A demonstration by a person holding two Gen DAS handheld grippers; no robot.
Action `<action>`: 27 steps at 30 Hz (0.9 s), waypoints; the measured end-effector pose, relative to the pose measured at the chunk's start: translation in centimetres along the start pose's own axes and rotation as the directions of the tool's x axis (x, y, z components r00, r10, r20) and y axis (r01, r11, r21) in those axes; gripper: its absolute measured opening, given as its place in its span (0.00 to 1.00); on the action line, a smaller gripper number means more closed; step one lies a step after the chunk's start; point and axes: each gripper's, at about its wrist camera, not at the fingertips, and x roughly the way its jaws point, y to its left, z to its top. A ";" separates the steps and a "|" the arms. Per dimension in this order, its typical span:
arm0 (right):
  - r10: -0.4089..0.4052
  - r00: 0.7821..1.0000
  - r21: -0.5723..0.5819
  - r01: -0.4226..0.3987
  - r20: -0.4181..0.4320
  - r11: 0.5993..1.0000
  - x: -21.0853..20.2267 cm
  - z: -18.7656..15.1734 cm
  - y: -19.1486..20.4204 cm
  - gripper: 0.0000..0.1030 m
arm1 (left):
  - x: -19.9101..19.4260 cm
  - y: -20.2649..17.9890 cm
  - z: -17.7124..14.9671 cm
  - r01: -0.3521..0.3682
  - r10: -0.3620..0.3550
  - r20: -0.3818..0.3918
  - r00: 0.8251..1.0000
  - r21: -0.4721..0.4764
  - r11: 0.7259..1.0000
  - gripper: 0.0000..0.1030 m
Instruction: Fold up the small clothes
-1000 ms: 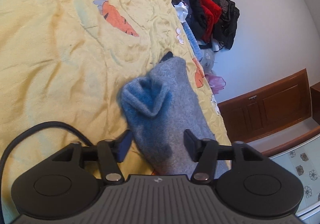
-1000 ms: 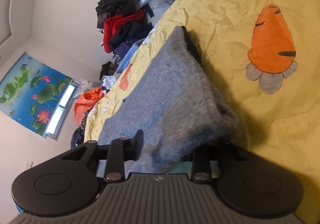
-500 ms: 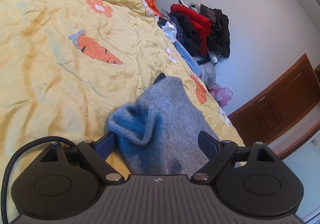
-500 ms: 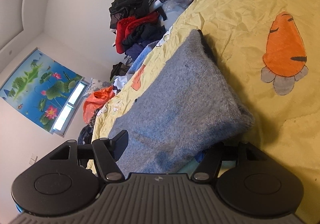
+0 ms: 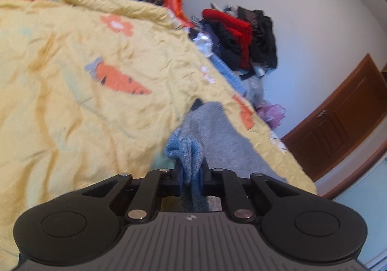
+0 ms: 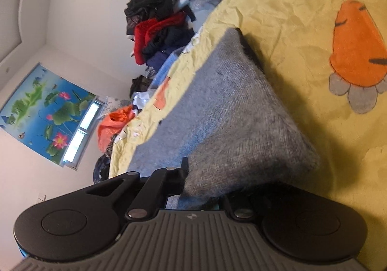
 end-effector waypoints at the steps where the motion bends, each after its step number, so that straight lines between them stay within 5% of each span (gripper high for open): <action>1: 0.012 1.000 -0.018 -0.012 0.008 1.000 -0.5 0.0 0.5 0.10 | -0.5 -0.3 0.3 0.016 -0.016 0.003 1.000 0.008 1.000 0.11; 8: 0.093 0.995 -0.033 -0.093 -0.024 0.995 -4.3 -1.3 2.5 0.10 | -5.4 0.3 1.7 0.062 -0.060 -0.042 0.997 0.025 0.998 0.11; 15: 0.088 0.992 0.080 -0.081 -0.094 0.994 -10.4 -6.2 0.6 0.10 | -11.8 4.2 -1.7 0.041 -0.030 -0.119 0.992 0.091 0.995 0.11; 17: 0.077 0.991 0.101 -0.066 -0.110 0.993 -11.4 -7.4 0.1 0.10 | -12.8 4.7 -3.0 0.056 -0.032 -0.141 0.990 0.172 0.984 0.13; 20: -0.039 0.988 0.023 0.043 -0.147 0.999 -11.5 -8.1 0.1 0.25 | -14.0 4.3 -4.2 -0.021 0.060 -0.091 0.994 0.378 0.926 0.17; 23: -0.082 0.993 -0.026 0.080 -0.088 0.996 -12.8 -6.4 0.5 0.57 | -16.2 3.8 -3.4 -0.094 0.085 0.042 0.996 0.474 0.875 0.49; 25: -0.087 0.996 -0.058 0.088 0.014 0.994 -13.8 -4.7 1.3 0.71 | -17.1 3.5 -2.3 -0.114 0.051 0.149 0.988 0.454 0.884 1.00; 27: -0.078 0.995 -0.111 0.086 0.069 0.990 -13.8 -3.5 2.5 0.72 | -16.3 2.8 -1.0 -0.063 -0.005 0.153 0.988 0.438 0.897 1.00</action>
